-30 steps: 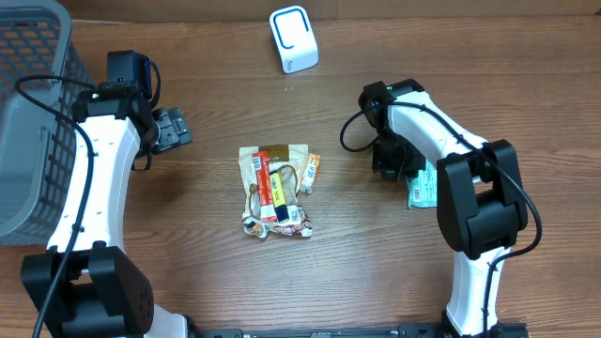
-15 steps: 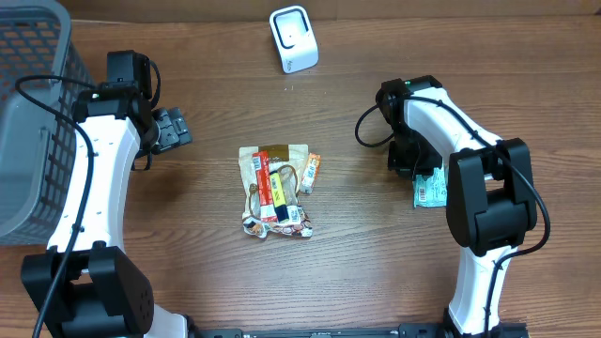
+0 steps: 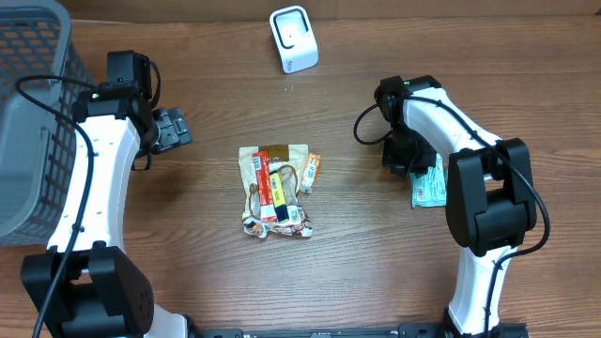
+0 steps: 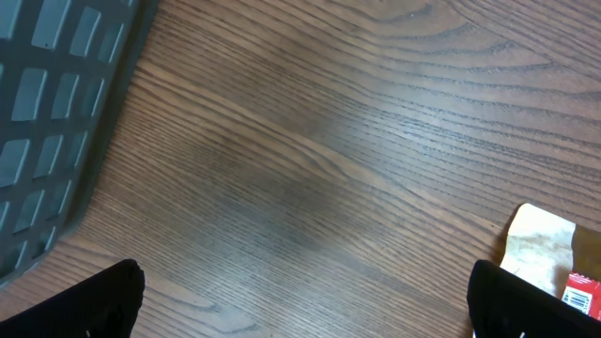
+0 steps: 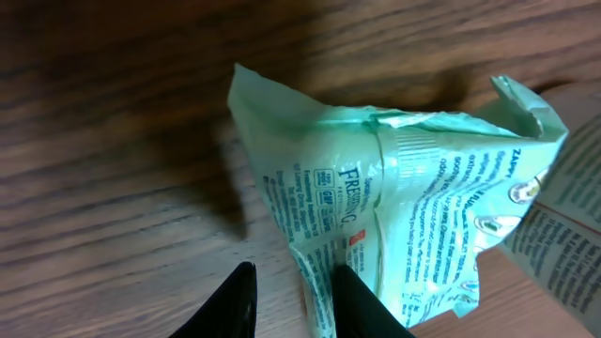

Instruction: Scan the item barcode

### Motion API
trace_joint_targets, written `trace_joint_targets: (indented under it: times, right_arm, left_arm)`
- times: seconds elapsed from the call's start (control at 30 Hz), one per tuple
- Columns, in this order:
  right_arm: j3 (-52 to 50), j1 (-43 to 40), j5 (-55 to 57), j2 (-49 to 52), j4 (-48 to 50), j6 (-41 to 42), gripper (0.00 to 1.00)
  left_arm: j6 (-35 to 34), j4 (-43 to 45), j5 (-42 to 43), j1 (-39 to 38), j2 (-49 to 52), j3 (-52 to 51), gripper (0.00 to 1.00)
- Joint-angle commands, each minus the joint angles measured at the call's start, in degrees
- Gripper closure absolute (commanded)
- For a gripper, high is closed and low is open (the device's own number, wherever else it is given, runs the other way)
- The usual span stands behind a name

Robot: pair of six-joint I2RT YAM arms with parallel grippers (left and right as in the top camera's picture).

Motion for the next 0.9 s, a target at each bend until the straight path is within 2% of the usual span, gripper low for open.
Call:
trace_joint_targets:
  times: [0.0, 0.23, 0.5, 0.87]
  right_arm:
    - [0.0, 0.0, -1.1, -0.1, 0.3, 0.0, 0.73]
    - [0.1, 0.0, -0.5, -0.2, 1.0, 0.0, 0.73]
    - [4.7, 0.0, 0.2, -0.2, -3.5, 0.0, 0.70]
    - [4.6, 0.0, -6.7, -0.2, -3.4, -1.2, 0.89]
  left_arm:
    - [1.1, 0.1, -0.4, -0.1, -0.8, 0.8, 0.00]
    - [1.1, 0.1, -0.4, -0.1, -0.8, 0.8, 0.00]
    - [1.1, 0.1, -0.4, -0.1, -0.8, 0.8, 0.00]
    - [1.1, 0.1, -0.4, -0.1, -0.8, 0.8, 0.00]
